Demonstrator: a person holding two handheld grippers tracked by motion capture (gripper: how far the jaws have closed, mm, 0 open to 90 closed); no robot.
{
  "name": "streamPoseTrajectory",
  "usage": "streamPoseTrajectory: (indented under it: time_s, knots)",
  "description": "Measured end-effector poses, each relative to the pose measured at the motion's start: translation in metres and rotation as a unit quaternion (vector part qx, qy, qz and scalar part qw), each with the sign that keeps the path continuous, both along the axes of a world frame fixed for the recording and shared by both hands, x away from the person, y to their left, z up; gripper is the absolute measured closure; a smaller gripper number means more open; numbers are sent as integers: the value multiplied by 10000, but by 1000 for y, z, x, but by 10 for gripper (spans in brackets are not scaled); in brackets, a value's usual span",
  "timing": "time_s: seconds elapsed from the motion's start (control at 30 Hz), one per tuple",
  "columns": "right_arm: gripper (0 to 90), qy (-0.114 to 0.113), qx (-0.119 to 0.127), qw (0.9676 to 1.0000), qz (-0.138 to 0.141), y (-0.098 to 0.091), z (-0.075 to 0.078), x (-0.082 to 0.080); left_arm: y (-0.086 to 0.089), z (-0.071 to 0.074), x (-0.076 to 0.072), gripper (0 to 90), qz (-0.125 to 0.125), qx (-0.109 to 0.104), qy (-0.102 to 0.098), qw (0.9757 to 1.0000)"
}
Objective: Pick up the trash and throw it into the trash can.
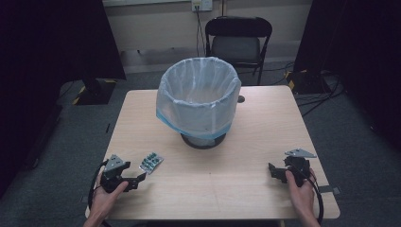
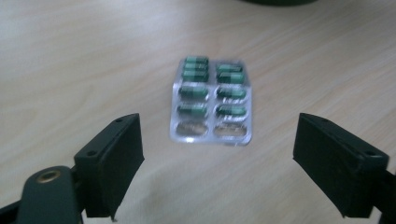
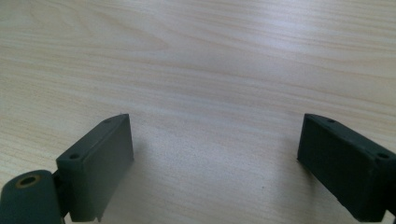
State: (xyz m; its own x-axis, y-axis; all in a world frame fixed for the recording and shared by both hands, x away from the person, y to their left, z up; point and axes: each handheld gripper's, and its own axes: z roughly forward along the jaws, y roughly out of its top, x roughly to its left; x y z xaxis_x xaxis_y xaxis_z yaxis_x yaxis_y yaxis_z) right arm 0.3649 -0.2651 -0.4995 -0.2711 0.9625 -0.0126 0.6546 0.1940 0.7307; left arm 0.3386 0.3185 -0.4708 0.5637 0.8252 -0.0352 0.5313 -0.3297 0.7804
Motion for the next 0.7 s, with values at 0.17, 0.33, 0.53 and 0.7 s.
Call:
streamPoseTrajectory:
  time_s: [0.17, 0.33, 0.53, 0.7]
  knots:
    - [94, 0, 0, 10000, 1, 0, 0, 0, -14, 20, 16, 163, -293, 174, -32, 9994]
    - [94, -1, -1, 10000, 1, 0, 0, 0, -22, 11, 35, 175, -408, 27, 183, 9990]
    - [94, -2, -2, 10000, 4, 0, 0, 0, -24, 0, 49, 183, -405, 27, 381, 9984]
    - [94, 0, 0, 10000, 1, 0, 0, 0, -24, -7, 54, 183, -327, 25, 461, 9984]
